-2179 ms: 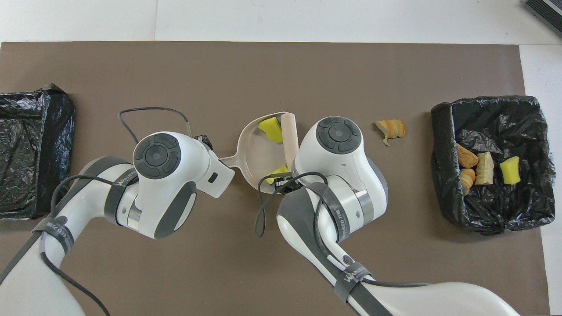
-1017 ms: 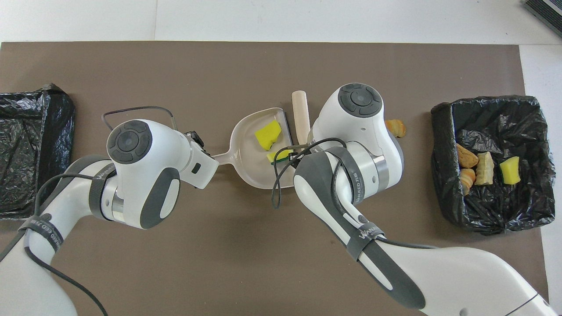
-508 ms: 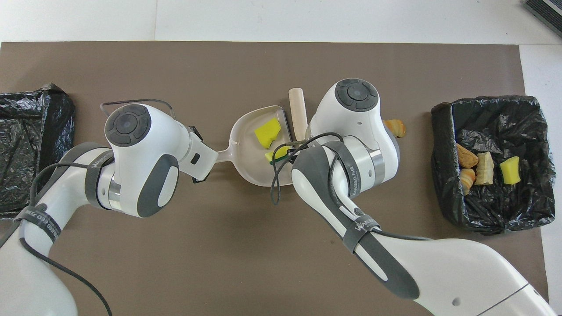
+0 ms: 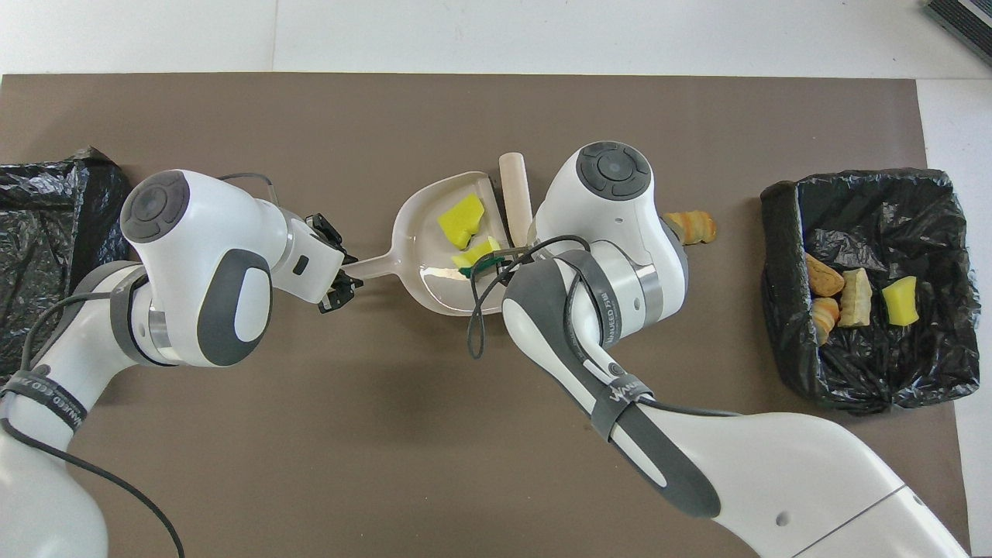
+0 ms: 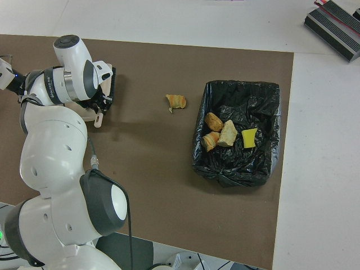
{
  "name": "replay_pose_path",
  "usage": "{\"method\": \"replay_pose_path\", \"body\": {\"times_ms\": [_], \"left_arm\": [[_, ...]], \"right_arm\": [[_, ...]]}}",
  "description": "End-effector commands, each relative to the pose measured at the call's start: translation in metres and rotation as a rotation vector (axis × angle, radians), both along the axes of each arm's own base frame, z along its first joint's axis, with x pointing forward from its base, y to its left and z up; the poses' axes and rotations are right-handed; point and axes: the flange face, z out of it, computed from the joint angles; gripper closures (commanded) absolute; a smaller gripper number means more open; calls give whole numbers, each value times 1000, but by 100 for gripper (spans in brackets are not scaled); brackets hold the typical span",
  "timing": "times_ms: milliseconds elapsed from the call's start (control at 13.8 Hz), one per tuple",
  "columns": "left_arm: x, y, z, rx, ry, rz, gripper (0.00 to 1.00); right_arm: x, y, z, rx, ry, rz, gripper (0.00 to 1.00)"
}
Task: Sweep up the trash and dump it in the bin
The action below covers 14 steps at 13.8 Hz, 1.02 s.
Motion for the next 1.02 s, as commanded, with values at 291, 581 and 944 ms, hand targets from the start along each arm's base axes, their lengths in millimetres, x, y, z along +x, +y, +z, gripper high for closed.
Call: {"method": "replay_pose_path", "body": {"times_ms": [291,581,944], "left_arm": [[9,61,-4,-155,-49,14,100],[14,90,3,-168,-64,10,100],[12,92,21,-136,-57,-1,100]], "right_arm": [[9,-3,-3,-10,-22,33,100],[5,-11,-3,-90,5,74,100],[2,-77,40,-215,99,43,100]]}}
